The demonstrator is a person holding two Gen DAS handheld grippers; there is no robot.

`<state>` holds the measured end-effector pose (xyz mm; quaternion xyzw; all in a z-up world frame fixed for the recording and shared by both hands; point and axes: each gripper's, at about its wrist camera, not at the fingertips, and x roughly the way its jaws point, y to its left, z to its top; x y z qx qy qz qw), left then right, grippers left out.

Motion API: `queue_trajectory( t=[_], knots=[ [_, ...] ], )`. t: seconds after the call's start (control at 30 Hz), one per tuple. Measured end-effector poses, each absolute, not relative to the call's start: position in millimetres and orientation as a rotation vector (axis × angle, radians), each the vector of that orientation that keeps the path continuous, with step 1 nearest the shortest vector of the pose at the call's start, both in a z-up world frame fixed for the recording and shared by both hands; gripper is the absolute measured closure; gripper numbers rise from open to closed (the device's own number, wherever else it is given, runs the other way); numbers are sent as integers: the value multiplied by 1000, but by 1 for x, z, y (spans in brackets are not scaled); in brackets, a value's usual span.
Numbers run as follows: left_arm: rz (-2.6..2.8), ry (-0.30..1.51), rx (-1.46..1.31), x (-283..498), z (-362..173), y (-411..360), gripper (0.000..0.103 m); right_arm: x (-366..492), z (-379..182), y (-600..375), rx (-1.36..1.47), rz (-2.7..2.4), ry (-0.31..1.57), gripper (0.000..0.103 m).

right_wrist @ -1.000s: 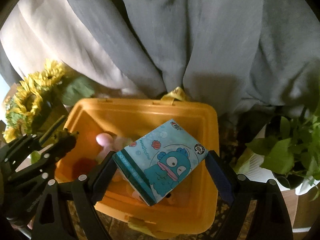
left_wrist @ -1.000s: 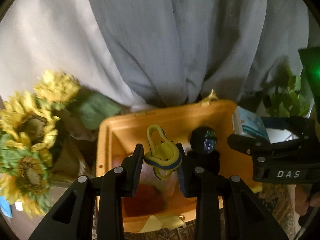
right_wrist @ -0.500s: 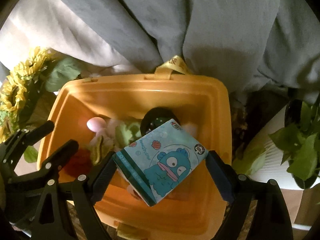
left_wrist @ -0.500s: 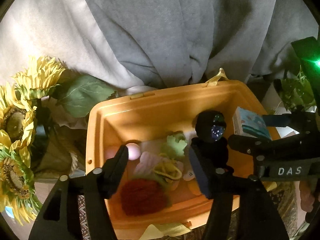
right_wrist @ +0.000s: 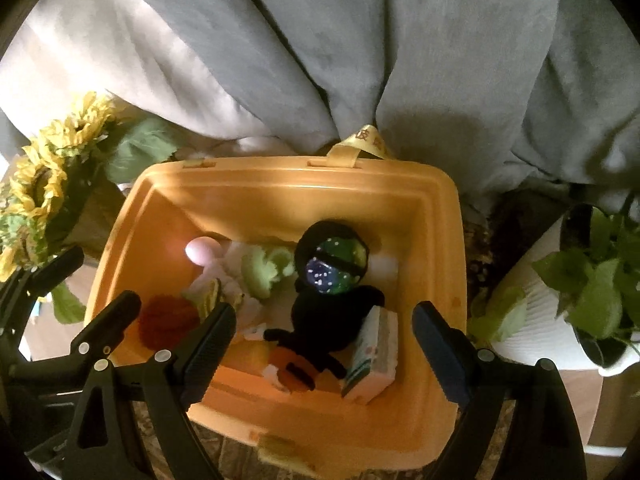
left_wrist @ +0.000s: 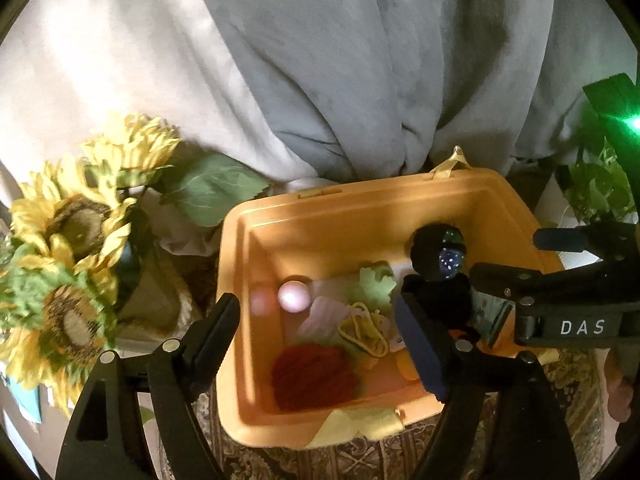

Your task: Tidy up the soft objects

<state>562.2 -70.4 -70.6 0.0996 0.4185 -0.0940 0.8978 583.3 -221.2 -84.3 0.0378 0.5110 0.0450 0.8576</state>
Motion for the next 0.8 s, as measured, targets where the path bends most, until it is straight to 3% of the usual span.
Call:
queue_trajectory(
  t=[0.8],
  knots=[
    [-136, 495, 161, 392, -10, -25, 0, 385, -21, -193, 85, -118, 650, 12]
  ],
)
